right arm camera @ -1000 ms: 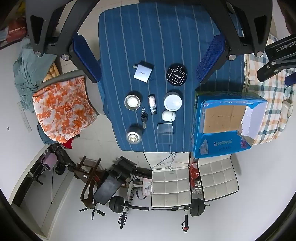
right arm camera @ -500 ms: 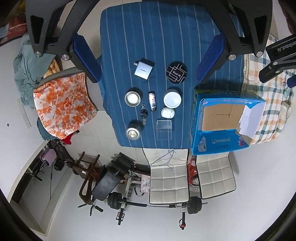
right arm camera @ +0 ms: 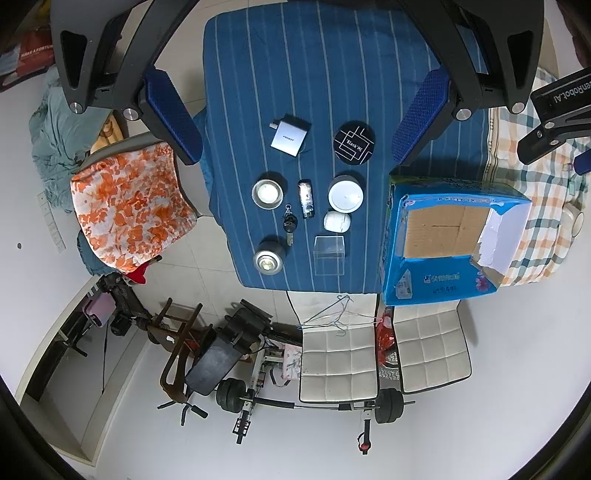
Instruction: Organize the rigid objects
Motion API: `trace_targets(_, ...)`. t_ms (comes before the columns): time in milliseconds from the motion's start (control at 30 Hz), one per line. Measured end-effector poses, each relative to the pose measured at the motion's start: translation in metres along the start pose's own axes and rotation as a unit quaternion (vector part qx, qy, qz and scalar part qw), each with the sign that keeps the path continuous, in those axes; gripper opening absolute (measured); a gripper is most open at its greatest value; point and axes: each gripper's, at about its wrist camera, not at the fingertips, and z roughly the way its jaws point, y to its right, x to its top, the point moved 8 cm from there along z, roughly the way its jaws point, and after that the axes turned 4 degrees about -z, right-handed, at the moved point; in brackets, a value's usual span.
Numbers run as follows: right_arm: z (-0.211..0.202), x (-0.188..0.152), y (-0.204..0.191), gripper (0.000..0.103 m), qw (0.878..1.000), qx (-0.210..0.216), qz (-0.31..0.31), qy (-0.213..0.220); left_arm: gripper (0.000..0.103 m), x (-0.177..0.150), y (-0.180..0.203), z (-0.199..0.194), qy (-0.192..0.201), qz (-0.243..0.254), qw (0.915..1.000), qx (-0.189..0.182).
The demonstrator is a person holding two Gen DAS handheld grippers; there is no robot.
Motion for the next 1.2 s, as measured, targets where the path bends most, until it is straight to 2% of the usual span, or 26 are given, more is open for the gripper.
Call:
trace_targets(800, -0.013, 0.001, -0.008, 0.103, 1.000, 0.000, 0.002, 0.011, 0.102, 0.007, -0.004, -0.010, 0.009, 0.003, 1.0000, -0.003)
trace_targets(1200, -0.025, 0.002, -0.007, 0.103, 1.000, 0.001, 0.011, 0.019, 0.102, 0.005, -0.008, -0.020, 0.026, 0.007, 0.9996, -0.003)
